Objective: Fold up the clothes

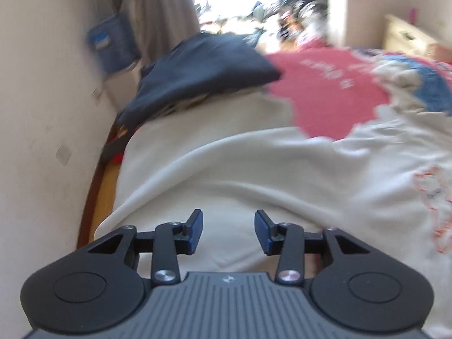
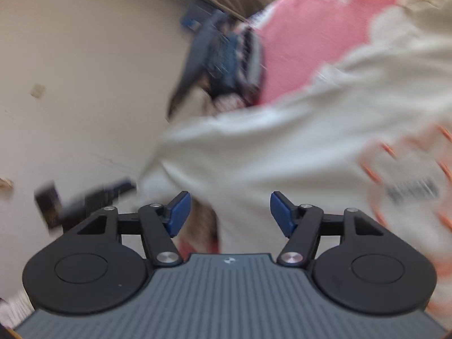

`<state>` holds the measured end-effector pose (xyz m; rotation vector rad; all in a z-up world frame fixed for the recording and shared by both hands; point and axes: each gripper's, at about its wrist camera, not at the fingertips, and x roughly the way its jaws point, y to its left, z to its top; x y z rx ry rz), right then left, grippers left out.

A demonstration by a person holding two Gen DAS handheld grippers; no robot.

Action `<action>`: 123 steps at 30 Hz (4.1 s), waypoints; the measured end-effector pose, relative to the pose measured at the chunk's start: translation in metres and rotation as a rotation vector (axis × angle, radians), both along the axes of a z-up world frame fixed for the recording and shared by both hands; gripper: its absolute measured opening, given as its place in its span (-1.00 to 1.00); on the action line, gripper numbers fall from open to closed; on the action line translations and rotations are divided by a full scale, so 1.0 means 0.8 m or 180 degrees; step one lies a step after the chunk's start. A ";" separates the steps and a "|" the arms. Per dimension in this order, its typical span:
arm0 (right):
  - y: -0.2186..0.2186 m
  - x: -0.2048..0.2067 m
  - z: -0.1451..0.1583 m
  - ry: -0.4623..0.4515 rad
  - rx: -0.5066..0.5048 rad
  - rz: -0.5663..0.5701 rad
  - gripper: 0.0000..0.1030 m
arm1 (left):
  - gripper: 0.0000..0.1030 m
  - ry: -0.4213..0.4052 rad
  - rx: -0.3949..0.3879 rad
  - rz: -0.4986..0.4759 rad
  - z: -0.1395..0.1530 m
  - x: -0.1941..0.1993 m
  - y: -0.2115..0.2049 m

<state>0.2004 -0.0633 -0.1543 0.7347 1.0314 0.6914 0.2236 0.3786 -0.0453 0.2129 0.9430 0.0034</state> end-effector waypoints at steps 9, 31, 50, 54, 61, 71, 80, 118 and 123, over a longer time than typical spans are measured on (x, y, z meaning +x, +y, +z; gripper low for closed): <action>-0.094 -0.122 -0.053 0.0405 0.0157 -0.0597 0.15 | -0.27 -0.0139 -0.0276 0.1544 -0.012 0.057 0.124; 0.124 -0.156 0.045 -0.0815 -0.0385 0.0673 0.16 | 0.15 -0.0657 -0.3941 0.3191 -0.117 -0.252 0.292; 0.148 -0.213 0.015 -0.0280 -0.0473 0.0560 0.17 | -0.62 -0.0854 -0.4395 0.3179 -0.150 -0.198 0.289; 0.137 -0.218 0.005 -0.0167 -0.0456 0.0462 0.17 | -0.66 -0.0717 -0.4261 0.3049 -0.139 -0.185 0.289; 0.109 -0.221 0.002 -0.0032 -0.0383 0.0272 0.17 | -0.75 -0.0746 -0.3846 0.2999 -0.118 -0.166 0.283; 0.075 -0.228 -0.006 0.0070 -0.0391 0.0076 0.17 | -0.93 -0.1471 -0.2507 0.2185 0.087 -0.172 0.242; 0.062 -0.231 -0.026 0.0213 -0.0337 -0.0075 0.17 | -0.90 -0.0951 -0.1756 0.2415 0.016 -0.159 0.255; 0.026 0.158 -0.002 -0.1042 -0.1516 0.0175 0.16 | -0.29 -0.0296 -0.1336 0.0368 -0.214 -0.176 -0.269; 0.092 0.246 -0.012 -0.0834 -0.1742 0.0321 0.19 | -0.29 -0.0398 -0.1576 0.0376 -0.215 -0.172 -0.254</action>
